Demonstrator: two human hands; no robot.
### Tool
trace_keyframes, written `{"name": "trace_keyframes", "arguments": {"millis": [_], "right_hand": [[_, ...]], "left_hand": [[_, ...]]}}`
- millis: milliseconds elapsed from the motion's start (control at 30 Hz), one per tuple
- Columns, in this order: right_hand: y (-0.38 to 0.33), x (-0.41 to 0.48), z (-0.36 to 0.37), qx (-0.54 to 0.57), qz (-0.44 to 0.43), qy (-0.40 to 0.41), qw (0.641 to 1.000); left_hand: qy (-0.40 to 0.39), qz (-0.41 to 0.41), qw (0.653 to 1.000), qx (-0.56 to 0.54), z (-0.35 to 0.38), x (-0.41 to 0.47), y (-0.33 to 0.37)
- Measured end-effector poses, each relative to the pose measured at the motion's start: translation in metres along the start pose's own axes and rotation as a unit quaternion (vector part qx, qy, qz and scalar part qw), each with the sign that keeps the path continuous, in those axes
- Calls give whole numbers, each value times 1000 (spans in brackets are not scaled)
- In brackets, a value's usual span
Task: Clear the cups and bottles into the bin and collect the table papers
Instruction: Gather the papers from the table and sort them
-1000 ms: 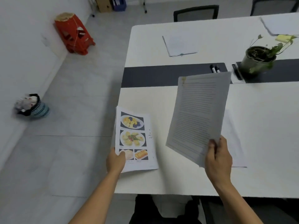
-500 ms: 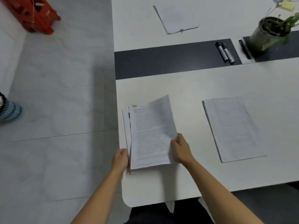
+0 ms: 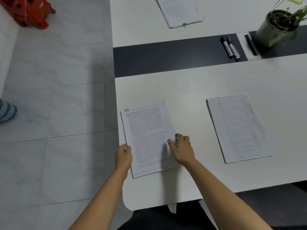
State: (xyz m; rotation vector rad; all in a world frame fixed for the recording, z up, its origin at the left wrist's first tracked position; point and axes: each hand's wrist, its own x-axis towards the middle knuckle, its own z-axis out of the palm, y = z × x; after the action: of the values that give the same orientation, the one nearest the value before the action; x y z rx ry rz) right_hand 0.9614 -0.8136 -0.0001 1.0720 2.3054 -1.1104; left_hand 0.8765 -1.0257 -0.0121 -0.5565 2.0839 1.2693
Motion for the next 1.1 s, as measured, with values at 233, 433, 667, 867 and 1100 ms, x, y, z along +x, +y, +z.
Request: {"name": "trace_keyframes", "arguments": {"millis": [233, 433, 667, 867, 1100], "right_hand": [[9, -9, 13, 29, 31, 21, 999], [16, -21, 25, 62, 63, 39, 995], [18, -24, 25, 82, 63, 7, 995], [45, -48, -15, 73, 28, 9, 997], [133, -92, -83, 86, 87, 129, 984]], "left_hand": [[-14, 16, 1000, 3, 9, 0, 10], [-74, 48, 996, -2, 8, -5, 12], [-57, 57, 991, 107, 13, -25, -7], [16, 122, 960, 253, 26, -37, -1], [-122, 219, 928, 277, 110, -86, 25]]}}
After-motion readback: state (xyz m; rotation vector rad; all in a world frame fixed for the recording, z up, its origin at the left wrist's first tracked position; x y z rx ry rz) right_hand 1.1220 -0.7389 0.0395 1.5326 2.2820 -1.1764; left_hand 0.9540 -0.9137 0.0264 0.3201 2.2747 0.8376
